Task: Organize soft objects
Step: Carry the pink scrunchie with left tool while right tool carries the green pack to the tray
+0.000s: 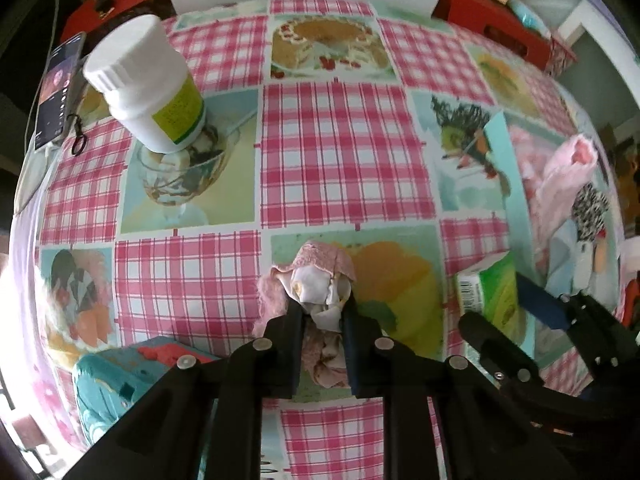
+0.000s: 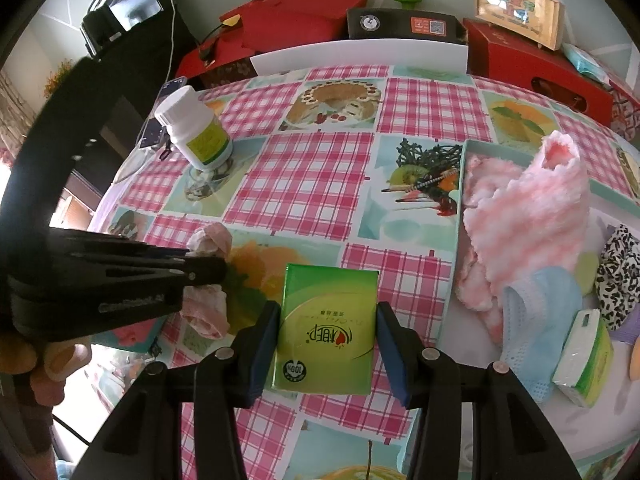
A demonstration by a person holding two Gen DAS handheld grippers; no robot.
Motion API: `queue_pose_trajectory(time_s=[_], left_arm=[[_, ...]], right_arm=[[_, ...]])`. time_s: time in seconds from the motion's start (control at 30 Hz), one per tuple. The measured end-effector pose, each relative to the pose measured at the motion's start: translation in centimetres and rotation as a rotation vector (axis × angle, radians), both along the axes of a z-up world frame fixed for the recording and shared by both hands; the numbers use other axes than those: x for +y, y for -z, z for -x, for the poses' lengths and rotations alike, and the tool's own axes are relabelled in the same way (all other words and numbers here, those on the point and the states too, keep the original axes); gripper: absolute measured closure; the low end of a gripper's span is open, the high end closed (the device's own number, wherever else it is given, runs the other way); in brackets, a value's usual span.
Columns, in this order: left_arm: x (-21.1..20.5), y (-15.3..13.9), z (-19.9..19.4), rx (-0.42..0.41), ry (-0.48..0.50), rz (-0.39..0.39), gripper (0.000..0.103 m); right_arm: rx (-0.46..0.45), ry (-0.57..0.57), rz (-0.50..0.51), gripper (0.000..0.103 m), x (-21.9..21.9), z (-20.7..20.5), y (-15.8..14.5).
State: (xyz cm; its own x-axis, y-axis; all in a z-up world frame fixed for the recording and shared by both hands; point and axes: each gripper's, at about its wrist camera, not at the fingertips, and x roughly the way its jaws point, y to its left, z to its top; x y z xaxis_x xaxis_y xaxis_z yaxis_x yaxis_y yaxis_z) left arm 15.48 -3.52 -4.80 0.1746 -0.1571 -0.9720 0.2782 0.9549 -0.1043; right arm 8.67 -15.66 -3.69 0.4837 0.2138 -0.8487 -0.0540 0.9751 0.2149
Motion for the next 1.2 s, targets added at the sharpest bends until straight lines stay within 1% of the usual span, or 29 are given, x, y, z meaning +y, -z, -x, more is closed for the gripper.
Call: queue_pose_trajectory(time_s=[0.1,0.37,0.6,0.77,0.97,1.2], left_arm=[[0.7,-1.1,0.4,-0.031,-0.032,0.032,0.085],[1.5,-3.1,1.6,-0.089,-0.095,0.078,0.086],[1.3,-3.9,2.2,-0.137,-0.143,0.123,0.086],[0.9,-5.6,2.9,-0.188,-0.164,0.154,0.086],[0.5,-8.1,3.7,-0.268,-0.186,0.224,0.085],[-0.8,-11.1,4.6,-0.35,-0.165,0.277,0.086]], right_arm=[[-0.005,0.004,-0.003,0.052,-0.1,0.0,-0.2],[-0.015,0.014,-0.006,0.052,-0.4,0.1,-0.5],[-0.035,0.03,-0.01,0.052,-1.1,0.2,-1.1],[-0.069,0.048,-0.015,0.052,-1.8,0.5,-2.3],[-0.11,0.074,-0.017,0.052,-2.8,0.9,-3.7],[-0.167,0.106,-0.014,0.052,-4.0,1.8,-5.6]])
